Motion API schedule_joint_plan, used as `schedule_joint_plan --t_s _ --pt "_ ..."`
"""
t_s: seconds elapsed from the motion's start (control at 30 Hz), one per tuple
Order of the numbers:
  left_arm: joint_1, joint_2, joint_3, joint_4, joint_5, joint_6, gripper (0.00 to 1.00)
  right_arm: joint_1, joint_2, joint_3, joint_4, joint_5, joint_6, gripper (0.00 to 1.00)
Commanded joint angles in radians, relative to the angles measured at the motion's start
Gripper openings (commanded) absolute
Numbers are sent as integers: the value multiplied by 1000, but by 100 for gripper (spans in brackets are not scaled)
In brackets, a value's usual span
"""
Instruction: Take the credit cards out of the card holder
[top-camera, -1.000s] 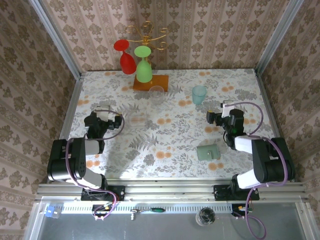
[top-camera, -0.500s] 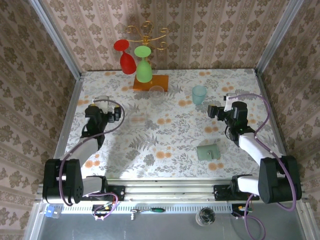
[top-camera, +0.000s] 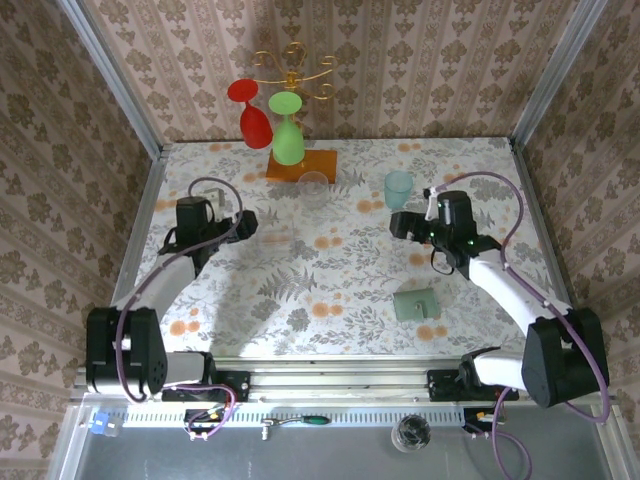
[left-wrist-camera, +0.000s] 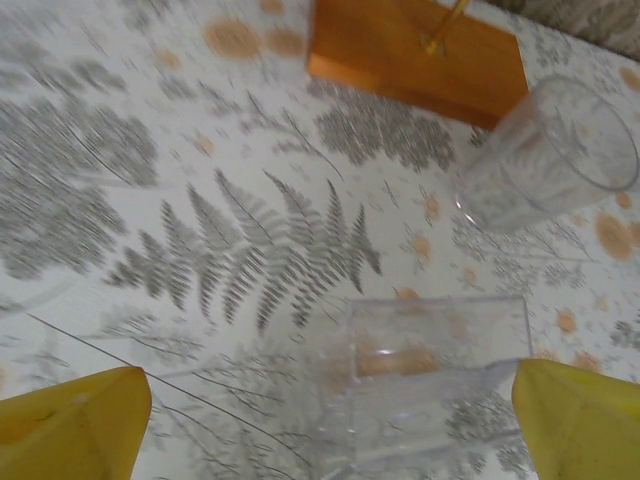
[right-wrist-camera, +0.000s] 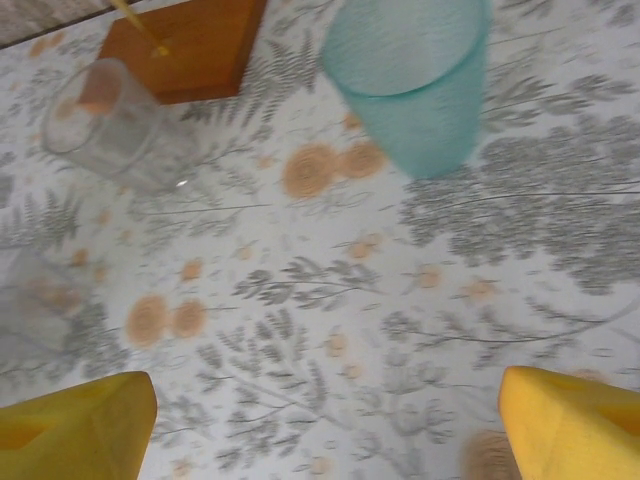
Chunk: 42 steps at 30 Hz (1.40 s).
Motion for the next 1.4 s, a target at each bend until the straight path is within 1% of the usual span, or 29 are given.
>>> schedule_joint_plan --t_s 0.0,0.13,0.17,0.3,0.57,0.77,0.9,1.17,1.37 --pt "-7 76 45 -54 164 -107 92 49 48 55 -84 -88 112 89" --pt "-8 163 74 -24 234 -137 90 97 106 103 -83 -153 149 89" --pt "-9 183 82 -19 246 -140 88 106 143 116 -87 -167 157 89" --pt "-10 243 104 -6 290 -158 86 144 205 146 -75 -199 178 88" --pt "-22 273 108 26 331 -175 84 198 300 217 -69 -225 205 84" --pt "-67 256 104 37 331 -191 84 219 353 248 -66 -241 226 82" --pt "-104 258 102 69 322 -220 83 227 382 265 -58 -266 234 79" --pt "-196 312 135 110 308 -251 82 236 419 282 -40 -270 236 74" --pt "-233 354 174 122 314 -260 81 238 448 299 -28 -272 221 71"
